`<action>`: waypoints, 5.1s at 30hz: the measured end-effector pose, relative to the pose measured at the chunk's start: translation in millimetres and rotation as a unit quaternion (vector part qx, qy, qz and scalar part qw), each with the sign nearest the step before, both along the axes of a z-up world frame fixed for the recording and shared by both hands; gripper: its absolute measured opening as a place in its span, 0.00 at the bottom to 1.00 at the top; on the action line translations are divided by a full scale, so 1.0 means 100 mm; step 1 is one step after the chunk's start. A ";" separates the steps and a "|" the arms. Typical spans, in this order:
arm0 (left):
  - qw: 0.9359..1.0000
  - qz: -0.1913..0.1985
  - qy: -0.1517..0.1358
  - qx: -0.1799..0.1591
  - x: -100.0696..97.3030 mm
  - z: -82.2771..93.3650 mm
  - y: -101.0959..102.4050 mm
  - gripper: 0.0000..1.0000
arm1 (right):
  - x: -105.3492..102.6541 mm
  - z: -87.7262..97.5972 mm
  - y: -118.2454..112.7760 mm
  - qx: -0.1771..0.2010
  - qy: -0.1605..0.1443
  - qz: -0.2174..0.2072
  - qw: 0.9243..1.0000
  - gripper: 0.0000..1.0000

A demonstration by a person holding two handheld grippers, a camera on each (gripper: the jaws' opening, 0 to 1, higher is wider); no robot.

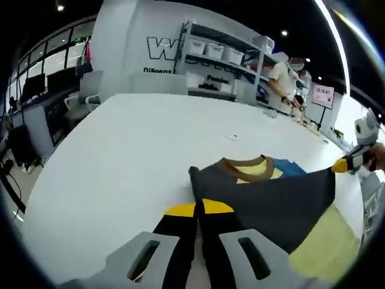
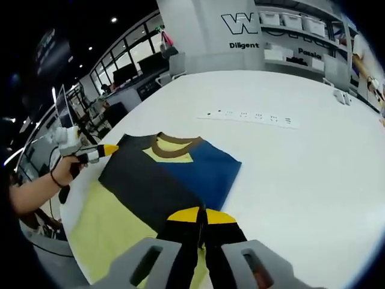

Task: Fold the garment on the visible template until the final outline fits inside the template.

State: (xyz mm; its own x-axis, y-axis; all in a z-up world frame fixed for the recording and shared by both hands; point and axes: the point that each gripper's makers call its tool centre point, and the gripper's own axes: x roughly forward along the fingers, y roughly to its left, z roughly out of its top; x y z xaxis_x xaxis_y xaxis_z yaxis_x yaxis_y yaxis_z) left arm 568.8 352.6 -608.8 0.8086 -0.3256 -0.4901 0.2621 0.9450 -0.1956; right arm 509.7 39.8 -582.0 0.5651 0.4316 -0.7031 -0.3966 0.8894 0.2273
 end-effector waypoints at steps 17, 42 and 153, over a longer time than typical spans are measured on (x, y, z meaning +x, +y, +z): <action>0.999 0.034 0.000 0.008 0.02 -0.14 0.03 0.01 | 0.19 -0.42 -0.06 -0.015 0.015 -0.015 1.000 0.00; 0.993 -0.015 -0.082 0.082 -0.66 0.52 0.15 0.02 | -0.22 0.12 -0.05 0.009 -0.098 -0.034 0.995 0.10; 0.927 -0.305 0.115 0.188 -2.84 -0.29 -0.25 0.00 | -2.40 -0.63 0.03 -0.099 0.070 0.192 0.974 0.00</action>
State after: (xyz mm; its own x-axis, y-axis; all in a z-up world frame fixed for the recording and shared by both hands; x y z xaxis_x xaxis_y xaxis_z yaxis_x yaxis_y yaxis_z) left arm 284.8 327.4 -637.4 0.3906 -0.4594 -0.7977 0.7619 0.6477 0.0001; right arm 269.2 43.1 -644.5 0.2820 0.4397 -0.8527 -0.6857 0.7140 0.1415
